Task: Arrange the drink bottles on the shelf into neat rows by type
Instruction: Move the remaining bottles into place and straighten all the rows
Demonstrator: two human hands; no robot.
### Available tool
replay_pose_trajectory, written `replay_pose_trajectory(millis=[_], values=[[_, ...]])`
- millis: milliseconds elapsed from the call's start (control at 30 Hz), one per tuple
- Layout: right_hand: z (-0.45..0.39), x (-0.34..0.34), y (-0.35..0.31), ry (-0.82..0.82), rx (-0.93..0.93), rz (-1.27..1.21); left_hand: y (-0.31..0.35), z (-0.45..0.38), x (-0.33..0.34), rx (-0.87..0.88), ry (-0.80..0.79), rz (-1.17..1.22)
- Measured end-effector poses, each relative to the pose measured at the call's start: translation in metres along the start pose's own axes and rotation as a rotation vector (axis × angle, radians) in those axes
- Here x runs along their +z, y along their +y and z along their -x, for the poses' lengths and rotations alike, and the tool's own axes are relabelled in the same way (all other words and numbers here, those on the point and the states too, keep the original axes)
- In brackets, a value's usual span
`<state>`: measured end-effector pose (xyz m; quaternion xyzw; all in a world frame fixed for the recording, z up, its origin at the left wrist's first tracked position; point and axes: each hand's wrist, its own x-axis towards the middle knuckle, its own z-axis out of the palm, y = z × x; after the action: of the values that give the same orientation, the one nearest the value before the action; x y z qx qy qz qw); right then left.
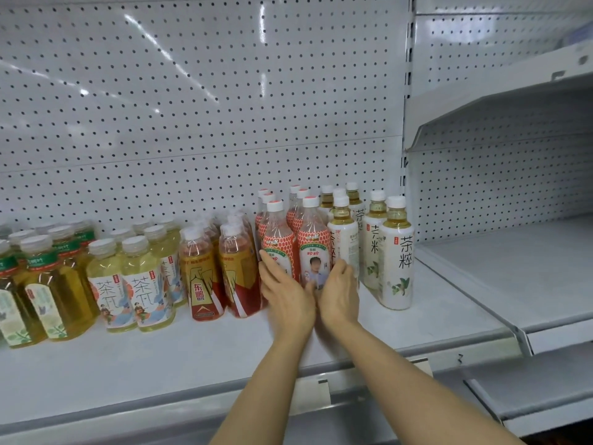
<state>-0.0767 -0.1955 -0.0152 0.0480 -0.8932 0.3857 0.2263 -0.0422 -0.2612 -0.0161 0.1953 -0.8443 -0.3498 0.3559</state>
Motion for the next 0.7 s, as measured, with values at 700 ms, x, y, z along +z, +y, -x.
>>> replay_pose_trajectory(millis=[700], values=[[-0.059,-0.089,0.105,-0.033,-0.202,-0.294,0.147,-0.039,0.053,0.351,0.117,-0.049]])
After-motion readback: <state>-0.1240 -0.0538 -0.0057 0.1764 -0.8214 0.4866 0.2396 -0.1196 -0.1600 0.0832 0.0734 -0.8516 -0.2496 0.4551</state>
